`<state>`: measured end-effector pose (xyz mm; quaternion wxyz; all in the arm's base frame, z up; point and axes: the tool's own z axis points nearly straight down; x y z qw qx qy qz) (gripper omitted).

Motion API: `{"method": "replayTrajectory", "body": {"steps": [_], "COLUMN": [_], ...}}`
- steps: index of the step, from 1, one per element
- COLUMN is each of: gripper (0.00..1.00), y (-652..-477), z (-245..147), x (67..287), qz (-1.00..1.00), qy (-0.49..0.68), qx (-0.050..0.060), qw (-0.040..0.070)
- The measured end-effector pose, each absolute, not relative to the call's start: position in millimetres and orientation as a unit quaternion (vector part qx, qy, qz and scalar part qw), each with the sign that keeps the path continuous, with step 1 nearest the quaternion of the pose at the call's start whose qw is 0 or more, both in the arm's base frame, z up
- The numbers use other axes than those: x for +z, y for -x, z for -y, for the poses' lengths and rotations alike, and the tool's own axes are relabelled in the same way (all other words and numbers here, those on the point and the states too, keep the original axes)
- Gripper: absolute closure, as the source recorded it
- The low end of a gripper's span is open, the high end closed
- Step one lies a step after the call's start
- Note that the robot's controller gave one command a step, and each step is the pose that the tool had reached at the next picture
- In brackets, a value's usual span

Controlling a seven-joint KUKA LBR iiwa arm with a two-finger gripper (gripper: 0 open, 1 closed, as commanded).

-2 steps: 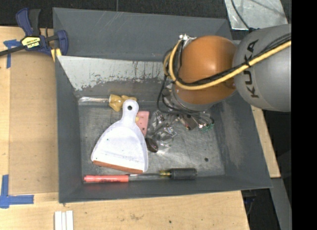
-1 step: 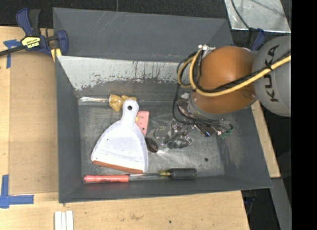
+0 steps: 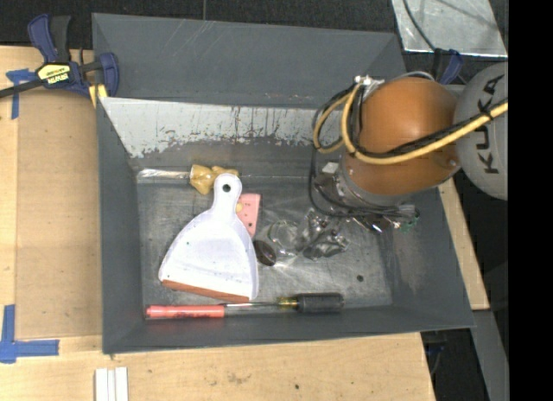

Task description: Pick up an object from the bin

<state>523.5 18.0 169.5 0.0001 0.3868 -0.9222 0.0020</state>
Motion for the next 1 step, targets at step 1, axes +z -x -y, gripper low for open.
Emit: {"method": "replayTrajectory", "body": {"steps": [1], "gripper": [1.00], "y": [-538.9], "z": [-55.4], "x": [173.2], "qz": [0.916], "qy": [-0.401], "qx": [0.000], "qw": [-0.002]}}
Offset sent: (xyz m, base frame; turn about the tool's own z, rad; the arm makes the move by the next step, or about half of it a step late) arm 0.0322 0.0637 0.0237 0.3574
